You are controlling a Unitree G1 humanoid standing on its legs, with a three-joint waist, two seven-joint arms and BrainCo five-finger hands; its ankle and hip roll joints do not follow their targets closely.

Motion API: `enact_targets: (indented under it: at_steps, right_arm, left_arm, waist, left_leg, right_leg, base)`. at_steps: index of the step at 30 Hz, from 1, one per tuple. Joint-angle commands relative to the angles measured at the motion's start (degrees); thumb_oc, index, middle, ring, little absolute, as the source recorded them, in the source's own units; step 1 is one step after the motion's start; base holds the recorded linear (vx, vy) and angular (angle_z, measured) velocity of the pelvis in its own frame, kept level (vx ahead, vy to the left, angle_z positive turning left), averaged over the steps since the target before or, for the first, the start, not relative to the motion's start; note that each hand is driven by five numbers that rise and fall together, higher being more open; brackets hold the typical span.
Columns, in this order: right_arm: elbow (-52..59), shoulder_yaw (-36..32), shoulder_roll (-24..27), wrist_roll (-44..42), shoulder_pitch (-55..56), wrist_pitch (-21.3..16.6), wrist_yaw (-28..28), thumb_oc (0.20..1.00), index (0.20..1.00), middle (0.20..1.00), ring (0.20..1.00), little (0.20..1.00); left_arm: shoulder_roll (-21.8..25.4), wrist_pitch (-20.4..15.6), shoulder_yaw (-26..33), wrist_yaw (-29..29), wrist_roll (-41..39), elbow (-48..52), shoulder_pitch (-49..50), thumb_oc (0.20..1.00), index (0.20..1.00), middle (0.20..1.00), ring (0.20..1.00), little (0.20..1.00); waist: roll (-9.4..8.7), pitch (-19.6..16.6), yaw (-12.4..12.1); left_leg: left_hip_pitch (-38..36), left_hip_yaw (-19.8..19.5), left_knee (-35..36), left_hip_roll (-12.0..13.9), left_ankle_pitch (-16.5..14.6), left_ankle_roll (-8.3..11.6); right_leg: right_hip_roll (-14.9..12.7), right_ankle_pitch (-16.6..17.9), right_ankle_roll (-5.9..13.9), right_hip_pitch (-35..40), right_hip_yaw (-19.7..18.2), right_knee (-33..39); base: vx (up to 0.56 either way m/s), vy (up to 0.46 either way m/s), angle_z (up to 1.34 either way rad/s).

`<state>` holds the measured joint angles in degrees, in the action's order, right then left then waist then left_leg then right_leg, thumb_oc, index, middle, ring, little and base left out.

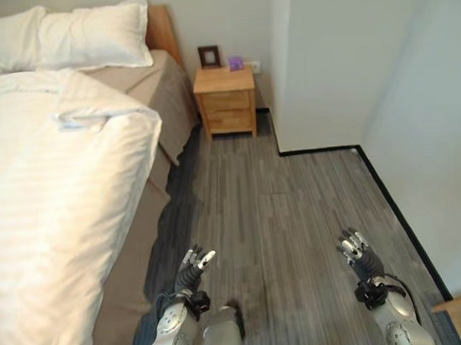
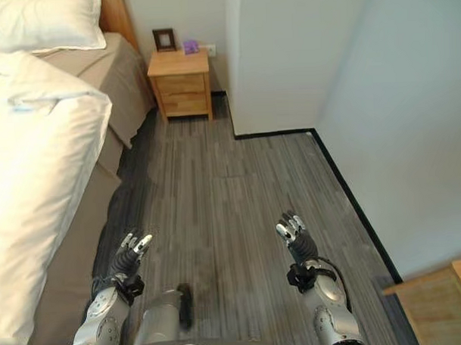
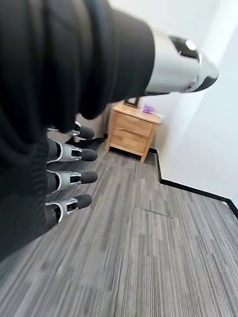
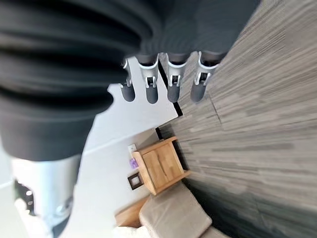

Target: Making the bed.

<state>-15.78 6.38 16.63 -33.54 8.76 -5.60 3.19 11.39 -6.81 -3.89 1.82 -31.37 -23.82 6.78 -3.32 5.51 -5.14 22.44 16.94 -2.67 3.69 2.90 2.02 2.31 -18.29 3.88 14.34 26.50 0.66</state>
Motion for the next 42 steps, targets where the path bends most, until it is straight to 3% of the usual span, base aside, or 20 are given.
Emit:
enact_targets:
  at_steps: [1, 3, 5, 7, 8, 10, 14, 18, 23, 25, 26, 27, 29, 30, 32, 33, 36, 37, 39, 42]
  right_arm:
    - [4.4, -1.3, 0.5, 3.1, -4.2, -1.9, 1.3, 1.0, 1.0, 1.0, 1.0, 1.0]
    - [4.6, -0.7, -0.2, 3.5, -4.1, -2.0, 1.3, 1.0, 1.0, 1.0, 1.0, 1.0]
    - [5.0, 1.1, -2.3, 3.6, -4.4, -2.2, 1.9, 1.0, 1.0, 1.0, 1.0, 1.0]
    - [5.0, 1.5, -3.1, 2.3, -4.5, -2.1, 2.2, 1.0, 1.0, 1.0, 1.0, 1.0]
    - [4.5, 1.9, -3.9, 0.7, -4.7, -1.9, 2.9, 1.0, 1.0, 1.0, 1.0, 1.0]
    - [4.6, 3.5, -3.5, 2.8, -4.7, -1.2, 3.9, 1.0, 1.0, 1.0, 1.0, 1.0]
    - [4.3, 2.0, -2.5, 2.3, -3.0, -0.5, 5.0, 1.0, 1.0, 1.0, 1.0, 1.0]
    - [4.7, -0.3, -1.8, 3.7, 0.4, -0.1, 5.0, 1.0, 1.0, 1.0, 1.0, 1.0]
    - [5.5, -1.3, -0.1, 4.0, 1.3, -0.5, 7.0, 1.0, 1.0, 1.0, 1.0, 1.0]
    - [4.7, -1.2, 0.8, 4.3, 0.8, -0.6, 7.2, 1.0, 1.0, 1.0, 1.0, 1.0]
    - [4.5, -0.8, 1.6, 3.6, -0.1, -0.8, 7.3, 1.0, 1.0, 1.0, 1.0, 1.0]
    - [5.3, -0.4, 2.6, 0.8, -1.2, -1.4, 7.1, 1.0, 1.0, 1.0, 1.0, 1.0]
    - [5.4, 0.2, 3.3, 0.2, -1.8, -1.8, 6.9, 1.0, 1.0, 1.0, 1.0, 1.0]
    - [5.0, 1.6, 6.3, 3.0, -3.2, -1.0, 6.8, 1.0, 1.0, 1.0, 1.0, 1.0]
    - [5.1, 1.9, 6.7, 3.3, -3.2, -0.8, 7.2, 1.0, 1.0, 1.0, 1.0, 1.0]
    - [5.9, 2.6, 7.5, 4.4, -3.0, -0.8, 7.9, 1.0, 1.0, 1.0, 1.0, 1.0]
    - [6.0, 4.7, 7.8, 6.5, -3.7, -0.8, 8.4, 1.0, 1.0, 1.0, 1.0, 1.0]
    - [6.3, 6.4, 7.8, 7.8, -4.9, -0.9, 9.0, 1.0, 1.0, 1.0, 1.0, 1.0]
    - [7.0, 7.4, 6.7, 7.5, -5.9, -0.6, 9.3, 1.0, 1.0, 1.0, 1.0, 1.0]
    - [7.8, 8.9, 5.2, 7.3, -5.6, -0.2, 10.4, 1.0, 1.0, 1.0, 1.0, 1.0]
  left_arm:
    - [1.9, -2.4, 3.8, 0.5, -1.5, 5.3, 0.1, 1.0, 1.0, 1.0, 1.0, 1.0]
    - [2.5, -2.3, 3.5, 0.2, -1.5, 5.3, 0.4, 1.0, 1.0, 1.0, 1.0, 1.0]
    - [3.7, -2.1, 3.8, 0.4, -0.6, 5.4, 0.1, 1.0, 1.0, 1.0, 1.0, 1.0]
    - [4.0, -1.9, 3.9, 0.3, -0.4, 5.4, -0.2, 1.0, 1.0, 1.0, 1.0, 1.0]
    - [4.3, -1.9, 4.0, 0.0, -0.5, 5.9, -0.5, 1.0, 1.0, 1.0, 1.0, 1.0]
    - [5.0, -1.9, 4.0, -0.4, 0.6, 6.3, -0.6, 1.0, 1.0, 1.0, 1.0, 1.0]
    - [5.5, -2.4, 3.9, -1.4, 0.3, 7.2, -1.3, 1.0, 1.0, 1.0, 1.0, 1.0]
    - [5.3, -3.0, 3.5, -1.8, 1.5, 5.9, -3.5, 1.0, 1.0, 1.0, 1.0, 1.0]
    - [4.4, -3.5, 3.5, -2.3, 2.2, 5.5, -3.3, 1.0, 1.0, 1.0, 1.0, 1.0]
    - [3.7, -3.5, 3.2, -2.5, 1.1, 5.1, -3.0, 1.0, 1.0, 1.0, 1.0, 1.0]
    - [3.2, -3.5, 3.5, -1.9, 0.1, 4.3, -3.4, 1.0, 1.0, 1.0, 1.0, 1.0]
    - [2.1, -3.5, 3.6, -1.6, -4.6, 4.4, -4.3, 1.0, 1.0, 1.0, 1.0, 1.0]
    - [2.2, -3.5, 3.3, -1.8, -6.0, 4.4, -4.9, 1.0, 1.0, 1.0, 1.0, 1.0]
    - [1.4, -3.6, 2.7, -1.9, -7.9, 2.9, -6.4, 1.0, 1.0, 1.0, 1.0, 1.0]
    - [1.2, -3.7, 2.5, -2.2, -8.2, 2.7, -6.2, 1.0, 1.0, 1.0, 1.0, 1.0]
    - [1.2, -3.9, 2.1, -2.3, -7.9, 2.0, -6.0, 1.0, 1.0, 1.0, 1.0, 1.0]
    - [1.1, -4.0, 1.7, -2.1, -7.7, 1.2, -6.0, 1.0, 1.0, 1.0, 1.0, 1.0]
    - [0.8, -4.1, 2.0, -1.8, -7.8, 1.2, -6.0, 1.0, 1.0, 1.0, 1.0, 1.0]
    - [0.7, -4.1, 2.1, -1.8, -8.0, 1.6, -6.0, 1.0, 1.0, 1.0, 1.0, 1.0]
    - [1.1, -4.6, 2.5, -1.9, -7.3, 2.1, -5.1, 1.0, 1.0, 1.0, 1.0, 1.0]
  waist:
    - [-0.6, -0.6, -2.6]
    - [-1.1, -1.1, -2.9]
    - [-2.67, -0.4, -3.6]
    - [-1.57, 0.3, -3.2]
    - [-0.6, 1.2, -2.1]
    - [1.71, 2.8, 0.4]
    - [2.0, 3.9, 5.0]
    - [0.5, 3.7, 8.8]
    - [-0.08, 2.1, 9.5]
    - [0.54, 1.6, 9.5]
    - [0.35, 1.5, 9.3]
    - [-1.66, 3.5, 7.9]
    - [-3.13, 5.3, 6.6]
    - [-3.96, 6.5, 3.4]
    - [-3.79, 6.2, 3.0]
    - [-2.77, 5.4, 2.7]
    - [-1.87, 4.7, 1.9]
    - [-1.48, 3.4, 1.9]
    - [-1.56, 2.5, 2.0]
    - [-2.14, 0.8, 1.3]
  left_leg:
    - [-6.5, -1.6, 2.7, 3.7, 10.4, 3.21]
    - [-6.6, -1.3, 1.4, 3.0, 10.1, 2.06]
    - [-8.7, -1.9, -3.7, -1.9, 3.0, -3.15]
    - [-11.9, -2.1, -3.3, -2.7, 1.2, -4.64]
    - [-15.2, -2.7, -2.0, -3.4, 0.0, -5.88]
    - [-21.5, -5.4, 1.5, -3.5, -1.5, -7.05]
    - [-32.0, -11.8, 5.5, -5.2, -5.6, -5.12]
    - [-38.8, -19.8, 7.5, -4.9, -9.5, -2.72]
    - [-43.4, -25.2, 4.3, -2.1, -11.3, -0.44]
    - [-42.5, -25.9, -2.8, 0.2, -8.0, 1.18]
    - [-39.1, -25.6, -11.9, 0.7, -1.6, 2.68]
    - [-26.0, -20.4, -35.8, 2.0, 4.0, 2.47]
    - [-20.2, -18.1, -43.8, 2.2, 3.1, 1.47]
    - [-8.9, -9.7, -39.2, 5.9, 1.6, 1.91]
    - [-7.7, -8.3, -36.0, 6.4, 1.9, 2.59]
    - [-7.3, -4.0, -24.1, 7.2, 2.8, 2.76]
    - [-8.0, -2.5, -9.3, 4.6, 5.6, 2.91]
    - [-8.2, 2.6, -2.0, 4.2, 7.5, 4.09]
    - [-10.2, 7.3, -2.4, 4.5, 7.8, 3.74]
    - [-11.7, 7.3, -3.4, 2.5, 4.8, 1.36]
  right_leg:
    - [-10.4, 13.3, 5.81, 6.7, -13.6, 1.2]
    - [-12.0, 14.7, 6.65, 6.1, -14.0, -1.9]
    - [-16.5, 32.2, 7.77, -0.3, -17.4, -25.0]
    - [-18.4, 36.3, 7.77, -3.9, -17.2, -32.3]
    - [-19.5, 38.1, 7.47, -7.6, -17.0, -38.0]
    - [-17.4, 31.8, 6.39, -16.5, -17.4, -44.5]
    - [-15.7, 25.2, 5.39, -24.7, -13.0, -23.9]
    - [-9.6, 27.3, 8.56, -26.1, -26.0, 1.4]
    - [-9.4, 28.8, 8.57, -26.2, -25.9, -1.1]
    - [-8.7, 27.9, 6.97, -25.7, -24.5, -3.8]
    - [-8.8, 27.0, 5.56, -24.4, -23.6, -4.6]
    - [-9.4, 24.6, 2.39, -19.5, -21.1, -4.2]
    - [-9.5, 23.5, 0.98, -16.9, -20.1, -3.4]
    - [-8.6, 19.5, -0.29, -8.3, -16.3, 1.1]
    - [-8.7, 18.6, -0.11, -6.8, -15.4, 2.0]
    - [-8.2, 16.7, 0.21, -4.6, -14.0, 2.4]
    - [-7.6, 15.2, 1.08, -2.0, -13.0, 2.8]
    - [-6.9, 13.2, 1.87, 1.2, -11.4, 3.1]
    - [-7.0, 12.0, 2.18, 2.4, -10.9, 1.7]
    - [-8.8, 11.9, 3.43, 2.9, -9.9, -2.6]
  base:
    - [0.76, 0.21, 0.13]
    - [0.53, 0.223, 0.1]
    - [0.59, 0.342, 0.2]
    - [0.42, 0.302, 0.93]
    - [0.62, 0.423, 0.89]
    - [0.63, 0.302, 0.52]
    - [0.81, 0.025, 0.8]
    - [0.71, -0.148, 1.05]
    - [0.6, -0.225, 1.05]
    - [0.41, -0.218, 0.66]
    - [0.4, -0.411, 0.41]
    - [0.39, -0.41, 0.6]
    - [0.47, -0.511, 0.9]
    - [0.76, -0.567, 0.56]
    - [0.57, -0.211, 0.43]
    - [0.33, -0.004, 0.95]
    - [0.59, 0.064, 1.07]
    - [0.4, 0.017, 0.24]
    - [0.58, 0.067, 0.35]
    - [0.49, 0.176, -0.01]
